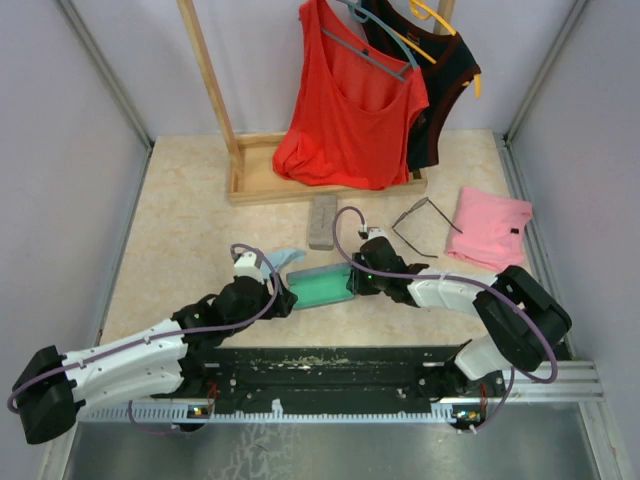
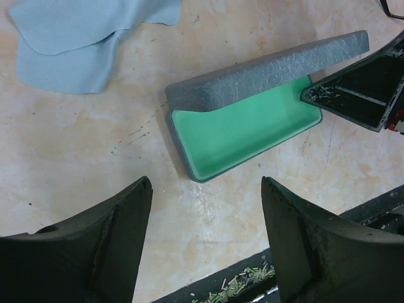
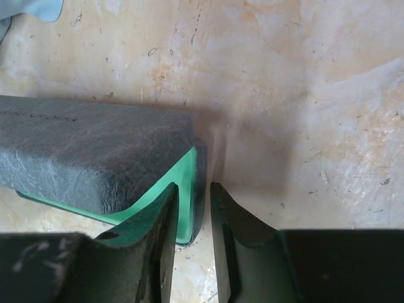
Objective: Organize the sunglasses
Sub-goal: Adjust the sunglasses case at the center of the board.
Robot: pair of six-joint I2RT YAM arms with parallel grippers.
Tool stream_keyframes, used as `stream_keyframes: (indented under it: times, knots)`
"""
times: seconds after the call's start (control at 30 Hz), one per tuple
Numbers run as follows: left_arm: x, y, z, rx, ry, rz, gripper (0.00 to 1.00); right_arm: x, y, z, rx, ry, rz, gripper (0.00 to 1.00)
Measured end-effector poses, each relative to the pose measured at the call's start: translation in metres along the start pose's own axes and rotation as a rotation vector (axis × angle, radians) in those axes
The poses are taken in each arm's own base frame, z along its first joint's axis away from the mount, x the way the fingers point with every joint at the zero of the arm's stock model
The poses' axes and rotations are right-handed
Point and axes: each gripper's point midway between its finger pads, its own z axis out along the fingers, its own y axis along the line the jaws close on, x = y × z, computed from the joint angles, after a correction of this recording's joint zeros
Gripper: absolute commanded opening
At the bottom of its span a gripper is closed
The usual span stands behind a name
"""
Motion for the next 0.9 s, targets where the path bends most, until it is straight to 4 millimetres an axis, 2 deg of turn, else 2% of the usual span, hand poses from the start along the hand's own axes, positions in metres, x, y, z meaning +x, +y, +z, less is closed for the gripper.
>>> stream_keyframes:
  times: [0.07,0.13,0.2,0.63,0.9]
  knots:
    - [-0.002,0.001,-0.001,-0.005,-0.01,-0.001,0.75,0.0,0.0,0.0,0.007,0.008,0.004,0.19]
    - [-0.005,0.002,-0.002,-0.01,-0.023,-0.003,0.75,0.001,-0.001,0.0,0.017,0.015,0.011,0.05]
    - [-0.007,0.004,-0.003,-0.016,-0.034,-0.004,0.76,0.002,-0.004,-0.001,0.034,0.021,0.021,0.0]
    - [-0.018,0.019,-0.009,-0.08,-0.09,0.012,0.83,-0.011,-0.028,-0.003,0.19,-0.044,0.07,0.0]
    - [-0.019,0.027,-0.01,-0.123,-0.099,0.027,0.85,-0.034,-0.033,-0.004,0.257,-0.12,0.073,0.0]
